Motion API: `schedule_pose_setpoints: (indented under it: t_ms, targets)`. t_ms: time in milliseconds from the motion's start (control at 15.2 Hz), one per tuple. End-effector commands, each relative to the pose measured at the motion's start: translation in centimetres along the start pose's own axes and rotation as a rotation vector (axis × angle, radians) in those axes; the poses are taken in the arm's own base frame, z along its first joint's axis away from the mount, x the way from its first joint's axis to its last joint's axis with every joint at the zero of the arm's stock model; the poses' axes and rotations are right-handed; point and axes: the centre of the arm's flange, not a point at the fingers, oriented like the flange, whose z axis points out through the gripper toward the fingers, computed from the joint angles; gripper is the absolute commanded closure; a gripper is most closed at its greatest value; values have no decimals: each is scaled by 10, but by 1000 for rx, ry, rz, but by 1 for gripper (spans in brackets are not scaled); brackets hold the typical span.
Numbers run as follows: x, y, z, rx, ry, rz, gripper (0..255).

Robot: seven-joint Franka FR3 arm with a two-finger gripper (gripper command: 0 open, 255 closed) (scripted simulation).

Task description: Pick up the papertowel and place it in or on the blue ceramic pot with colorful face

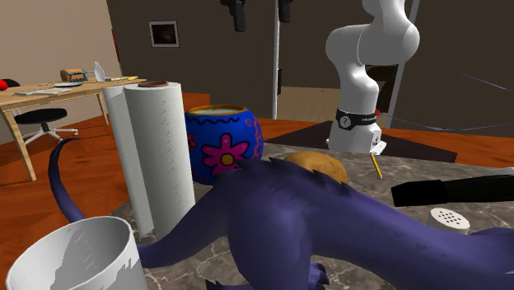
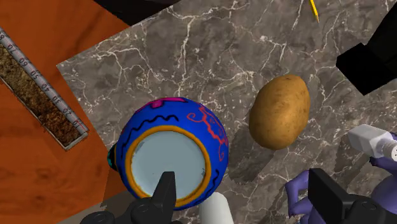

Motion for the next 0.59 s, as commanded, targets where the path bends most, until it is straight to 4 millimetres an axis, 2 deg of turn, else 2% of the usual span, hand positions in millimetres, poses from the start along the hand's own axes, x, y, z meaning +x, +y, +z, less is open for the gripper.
schedule_pose_setpoints:
  t_ms: [0, 528]
  targets:
    - [28, 0, 5, -6, -5, -13, 0]
    - [133, -1, 33, -28, -24, -64, 0]
